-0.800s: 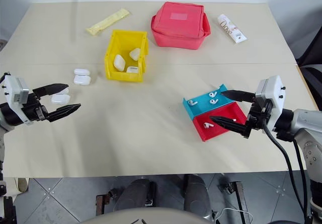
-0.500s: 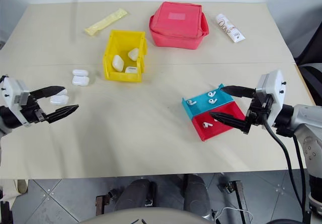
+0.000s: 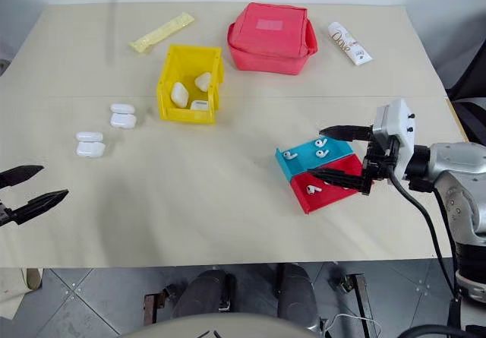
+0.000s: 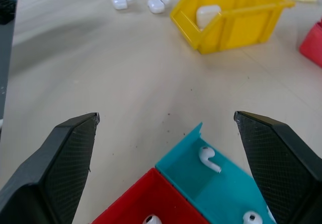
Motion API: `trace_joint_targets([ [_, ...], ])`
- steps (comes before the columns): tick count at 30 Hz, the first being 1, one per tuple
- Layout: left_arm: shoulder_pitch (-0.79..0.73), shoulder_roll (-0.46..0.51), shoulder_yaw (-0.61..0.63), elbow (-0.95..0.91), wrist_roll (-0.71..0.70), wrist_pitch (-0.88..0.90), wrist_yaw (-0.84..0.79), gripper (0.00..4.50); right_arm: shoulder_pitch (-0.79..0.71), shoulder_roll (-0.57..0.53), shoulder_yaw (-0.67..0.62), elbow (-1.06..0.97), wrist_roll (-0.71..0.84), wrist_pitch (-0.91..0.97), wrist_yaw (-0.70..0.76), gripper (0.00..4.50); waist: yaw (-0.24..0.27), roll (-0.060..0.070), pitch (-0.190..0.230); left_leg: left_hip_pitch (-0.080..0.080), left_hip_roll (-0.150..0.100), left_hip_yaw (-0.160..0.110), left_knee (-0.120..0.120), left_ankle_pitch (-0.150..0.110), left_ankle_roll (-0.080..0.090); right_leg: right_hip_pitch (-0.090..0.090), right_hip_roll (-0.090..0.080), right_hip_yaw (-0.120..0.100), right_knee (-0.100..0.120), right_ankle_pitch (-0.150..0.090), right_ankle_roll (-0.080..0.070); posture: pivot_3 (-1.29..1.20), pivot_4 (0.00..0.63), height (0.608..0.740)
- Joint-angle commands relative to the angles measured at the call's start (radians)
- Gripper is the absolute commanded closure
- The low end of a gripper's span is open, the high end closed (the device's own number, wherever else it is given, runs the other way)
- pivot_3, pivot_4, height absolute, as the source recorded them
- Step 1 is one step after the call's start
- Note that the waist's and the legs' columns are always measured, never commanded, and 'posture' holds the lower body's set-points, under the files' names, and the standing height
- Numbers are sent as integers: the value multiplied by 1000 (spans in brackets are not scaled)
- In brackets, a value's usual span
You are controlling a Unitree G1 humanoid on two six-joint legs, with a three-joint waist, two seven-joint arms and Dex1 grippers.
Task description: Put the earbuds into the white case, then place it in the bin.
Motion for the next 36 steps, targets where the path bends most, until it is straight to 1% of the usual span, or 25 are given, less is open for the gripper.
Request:
trace_joint_targets([
  [1,15,-1,45,-45,5,2,35,32,-42,9,14,38,-20,-46,26,0,-1,0,0,0,0,0,0,0,0,0,0,0,0,0,0,0,150,740],
  [4,13,12,27,-126,27,65,116,32,-70,17,34,62,-34,-70,45,0,0,0,0,0,0,0,0,0,0,0,0,0,1,0,0,0,150,740],
  [8,-76,73,-47,-248,53,382,334,32,-90,29,47,68,-27,-96,85,0,2,0,0,0,0,0,0,0,0,0,1,1,1,0,0,0,150,740],
  [10,-197,107,-147,-284,65,555,445,32,-108,43,61,71,-30,-115,103,0,1,-1,0,0,0,0,0,1,0,0,3,1,2,0,0,0,150,740],
  [11,-266,117,-204,-291,77,623,494,32,-122,53,69,74,-33,-119,103,0,2,-1,0,0,0,0,0,1,0,0,7,0,2,0,0,0,150,740],
  [14,-468,156,-384,-268,119,815,573,32,-155,85,88,88,-44,-137,102,0,-1,-2,-1,1,1,0,0,2,1,1,10,2,2,0,0,0,150,740],
  [16,-629,165,-512,-200,139,955,600,32,-167,101,101,98,-55,-146,101,0,-2,-3,-1,1,1,0,0,2,0,0,12,2,4,0,0,0,150,740],
  [18,-772,156,-623,-118,163,1049,611,32,-169,113,110,111,-67,-160,104,0,-1,-4,-2,1,2,1,0,3,-1,-1,13,1,5,0,-1,0,150,740],
  [20,-882,150,-714,-37,193,1128,627,32,-167,120,115,117,-75,-172,104,0,-4,-4,-2,0,2,3,0,4,-1,-2,14,1,5,0,-1,0,150,740],
  [23,-1004,140,-797,67,225,1220,648,32,-152,125,112,108,-77,-177,97,0,-8,-5,-2,1,3,7,0,5,-2,-4,16,2,6,-1,-1,0,150,740],
  [27,-1118,122,-858,175,236,1286,648,32,-123,124,104,99,-75,-185,91,0,-8,-8,-2,1,4,8,0,5,-2,-5,17,3,6,-1,-1,0,150,740],
  [32,-1189,81,-932,347,278,1213,633,32,-100,128,103,88,-79,-191,76,0,-4,-8,-2,1,4,9,0,6,-2,-5,17,5,7,-1,-1,0,150,740],
  [36,-1227,41,-940,443,301,1186,628,32,-93,124,99,76,-80,-192,67,0,1,-10,-2,1,4,10,1,6,-3,-6,17,5,7,-1,-1,0,150,740],
])
